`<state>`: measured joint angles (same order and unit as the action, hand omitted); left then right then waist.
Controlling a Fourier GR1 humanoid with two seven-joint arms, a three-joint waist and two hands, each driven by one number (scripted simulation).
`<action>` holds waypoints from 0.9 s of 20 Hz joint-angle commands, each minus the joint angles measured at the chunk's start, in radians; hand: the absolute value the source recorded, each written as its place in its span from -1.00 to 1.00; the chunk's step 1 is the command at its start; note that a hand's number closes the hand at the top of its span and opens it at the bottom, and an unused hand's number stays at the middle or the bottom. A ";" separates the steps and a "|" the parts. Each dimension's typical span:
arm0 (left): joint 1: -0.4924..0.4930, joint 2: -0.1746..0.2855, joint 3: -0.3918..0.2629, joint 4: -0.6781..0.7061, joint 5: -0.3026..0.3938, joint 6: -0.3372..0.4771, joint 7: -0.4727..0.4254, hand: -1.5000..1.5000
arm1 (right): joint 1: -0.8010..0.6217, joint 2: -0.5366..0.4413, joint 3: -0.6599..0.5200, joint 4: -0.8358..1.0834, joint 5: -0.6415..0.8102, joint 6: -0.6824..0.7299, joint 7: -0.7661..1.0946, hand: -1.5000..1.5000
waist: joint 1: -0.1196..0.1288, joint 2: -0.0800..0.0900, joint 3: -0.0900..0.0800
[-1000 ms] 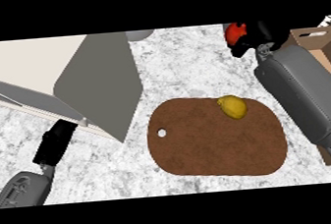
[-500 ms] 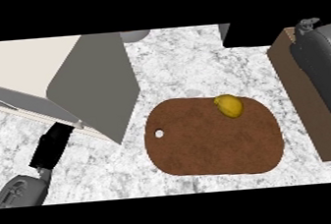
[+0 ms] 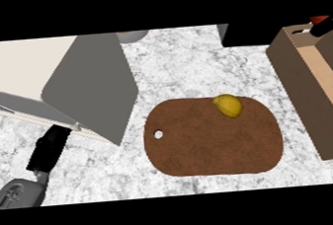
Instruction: Pick the tomato from the cutting board and place it in the cardboard box
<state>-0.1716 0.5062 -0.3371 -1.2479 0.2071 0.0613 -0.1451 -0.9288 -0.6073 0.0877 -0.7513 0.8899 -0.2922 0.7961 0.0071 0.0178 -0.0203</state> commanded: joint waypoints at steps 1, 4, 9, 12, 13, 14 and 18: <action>-0.119 0.013 0.024 -0.128 -0.024 0.010 -0.047 0.00 | 0.052 -0.002 -0.039 0.068 -0.086 0.122 -0.046 1.00 | -0.010 -0.021 0.023; -0.120 0.010 0.026 -0.114 -0.030 0.025 -0.044 0.00 | 0.073 -0.055 -0.087 0.087 -0.162 0.217 -0.129 1.00 | -0.028 -0.023 0.023; -0.091 0.021 0.026 -0.120 -0.022 0.014 -0.069 0.00 | 0.110 -0.103 -0.114 0.138 -0.220 0.357 -0.220 1.00 | -0.019 -0.023 0.022; -0.112 0.018 0.017 -0.134 -0.025 0.010 -0.058 0.00 | 0.116 -0.137 -0.149 0.187 -0.254 0.416 -0.241 1.00 | -0.015 -0.019 0.022; -0.116 0.033 0.031 -0.147 0.003 -0.013 -0.030 0.00 | 0.153 -0.104 -0.146 0.191 -0.261 0.406 -0.259 -1.00 | -0.015 -0.021 0.023; -0.112 -0.008 0.006 -0.125 -0.034 0.036 -0.050 0.00 | 0.129 -0.118 -0.162 0.190 -0.292 0.460 -0.304 -1.00 | -0.018 -0.019 0.023; -0.100 0.037 0.034 -0.123 -0.013 0.003 -0.067 0.00 | 0.144 -0.137 -0.194 0.157 -0.335 0.460 -0.451 -1.00 | -0.016 -0.023 0.023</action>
<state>-0.1577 0.5153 -0.3376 -1.2619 0.2176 0.0707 -0.1427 -0.7947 -0.7254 -0.0717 -0.5825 0.6048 0.1361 0.4570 -0.0018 0.0170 -0.0189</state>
